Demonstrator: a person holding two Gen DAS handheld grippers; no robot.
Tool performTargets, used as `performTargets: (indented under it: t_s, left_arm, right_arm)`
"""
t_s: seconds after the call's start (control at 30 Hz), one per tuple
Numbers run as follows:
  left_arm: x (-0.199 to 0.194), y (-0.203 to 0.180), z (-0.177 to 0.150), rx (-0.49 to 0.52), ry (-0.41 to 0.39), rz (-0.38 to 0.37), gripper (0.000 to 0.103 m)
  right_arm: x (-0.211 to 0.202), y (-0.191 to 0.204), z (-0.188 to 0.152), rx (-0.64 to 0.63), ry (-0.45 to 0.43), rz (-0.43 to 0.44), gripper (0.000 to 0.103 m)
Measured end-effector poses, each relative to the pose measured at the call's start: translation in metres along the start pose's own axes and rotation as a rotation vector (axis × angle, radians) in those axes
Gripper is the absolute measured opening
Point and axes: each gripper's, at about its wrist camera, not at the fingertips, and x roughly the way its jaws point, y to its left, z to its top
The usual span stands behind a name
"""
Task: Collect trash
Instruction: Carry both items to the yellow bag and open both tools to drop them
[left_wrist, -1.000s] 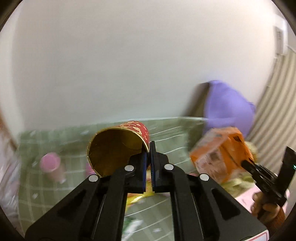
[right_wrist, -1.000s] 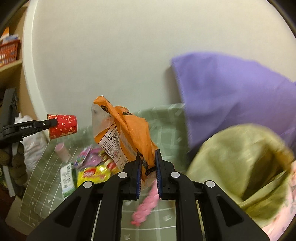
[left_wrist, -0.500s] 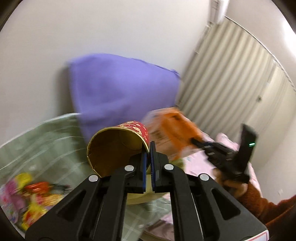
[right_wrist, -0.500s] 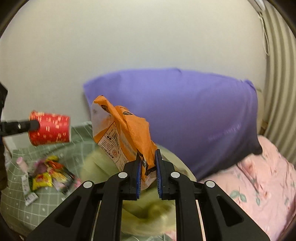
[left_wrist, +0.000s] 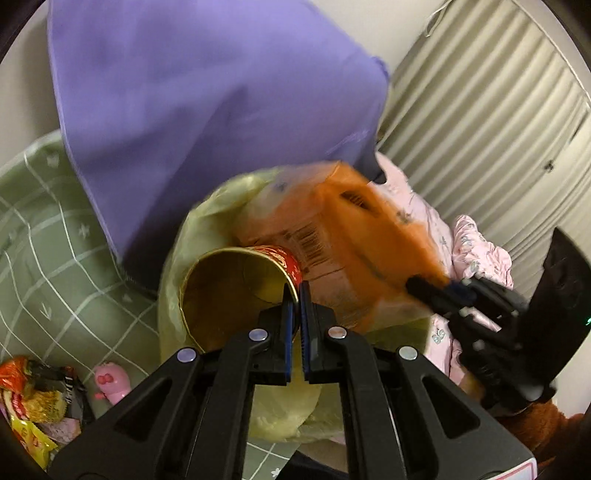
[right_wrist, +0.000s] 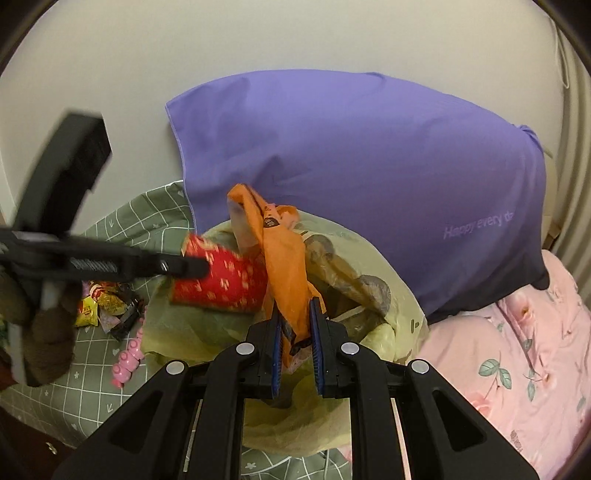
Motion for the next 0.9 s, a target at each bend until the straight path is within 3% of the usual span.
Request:
performTargets:
  t_s: [0.37, 0.63, 0.77, 0.83, 0.9]
  left_arm:
    - [0.018, -0.012, -0.015, 0.011, 0.015, -0.003, 0.005]
    - [0.005, -0.001, -0.017, 0.013, 0.003, -0.019, 0.006]
    - [-0.002, 0.003, -0.023, -0.022, -0.002, -0.025, 0.017]
    - [-0.008, 0.006, -0.028, -0.034, -0.013, -0.025, 0.025]
    - [-0.015, 0.007, -0.030, -0.053, -0.026, -0.043, 0.034]
  right_arm:
    - [0.031, 0.014, -0.010, -0.088, 0.074, 0.040, 0.014]
    - [0.027, 0.001, -0.012, -0.014, 0.058, -0.014, 0.014]
    - [0.015, -0.006, -0.014, 0.042, 0.031, -0.010, 0.018]
    - [0.010, -0.006, -0.016, 0.064, 0.017, -0.005, 0.030]
    - [0.003, -0.006, -0.018, 0.081, 0.000, -0.006, 0.034]
